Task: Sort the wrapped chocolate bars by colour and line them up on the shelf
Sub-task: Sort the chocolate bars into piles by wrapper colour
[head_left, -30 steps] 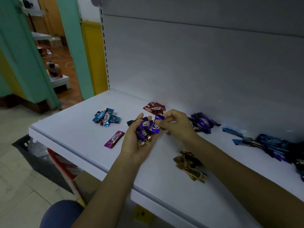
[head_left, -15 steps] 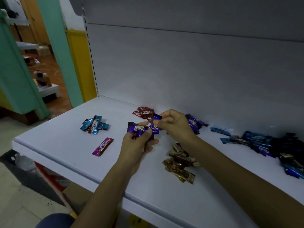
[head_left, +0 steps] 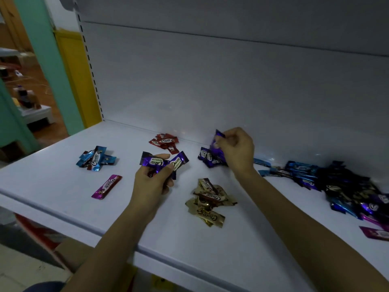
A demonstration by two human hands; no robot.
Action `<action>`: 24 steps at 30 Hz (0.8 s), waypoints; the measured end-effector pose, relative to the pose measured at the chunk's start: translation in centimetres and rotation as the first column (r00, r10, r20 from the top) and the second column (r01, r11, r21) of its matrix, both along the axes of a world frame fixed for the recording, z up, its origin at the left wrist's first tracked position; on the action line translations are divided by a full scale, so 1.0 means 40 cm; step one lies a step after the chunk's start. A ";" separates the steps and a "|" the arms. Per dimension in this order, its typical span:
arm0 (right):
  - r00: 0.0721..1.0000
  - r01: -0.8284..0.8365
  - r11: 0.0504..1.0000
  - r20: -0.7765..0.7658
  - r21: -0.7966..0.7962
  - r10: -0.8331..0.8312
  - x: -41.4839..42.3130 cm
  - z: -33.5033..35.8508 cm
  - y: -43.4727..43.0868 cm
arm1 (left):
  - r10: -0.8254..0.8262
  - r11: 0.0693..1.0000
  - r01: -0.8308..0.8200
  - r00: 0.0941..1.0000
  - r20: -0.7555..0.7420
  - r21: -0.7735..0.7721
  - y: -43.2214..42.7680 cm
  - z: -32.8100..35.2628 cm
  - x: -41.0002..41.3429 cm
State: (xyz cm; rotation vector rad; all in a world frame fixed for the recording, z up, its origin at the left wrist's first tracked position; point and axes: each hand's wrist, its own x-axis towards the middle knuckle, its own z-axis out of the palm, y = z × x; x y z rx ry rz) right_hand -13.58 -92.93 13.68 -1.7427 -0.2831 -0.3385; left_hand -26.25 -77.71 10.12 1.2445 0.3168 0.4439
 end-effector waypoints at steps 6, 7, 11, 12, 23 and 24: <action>0.950 0.190 0.736 0.311 -0.650 0.030 0.119 -0.061 -0.056 | -0.023 1.000 0.022 1.000 0.012 0.009 -0.001 -0.003 -0.002; 0.963 0.143 0.687 0.260 -0.712 0.070 0.127 -0.075 -0.059 | -0.025 1.000 0.025 1.000 0.013 0.001 -0.001 -0.002 -0.003; 0.968 0.131 0.587 0.230 -0.799 0.096 0.118 -0.060 -0.061 | -0.032 0.999 0.033 0.999 0.011 -0.023 -0.001 0.003 -0.003; 0.958 0.174 0.554 0.271 -0.814 0.098 0.105 -0.045 -0.055 | -0.033 0.999 0.033 0.999 0.013 -0.026 -0.001 0.003 -0.003; 0.872 -0.489 0.830 -0.178 -0.266 0.456 -0.117 -0.010 0.069 | -0.113 0.993 0.113 0.994 -0.010 0.029 0.000 0.009 -0.015; 0.873 -0.480 0.854 -0.207 -0.202 0.441 -0.109 -0.009 0.059 | -0.110 0.994 0.110 0.994 -0.021 0.006 -0.001 0.010 -0.014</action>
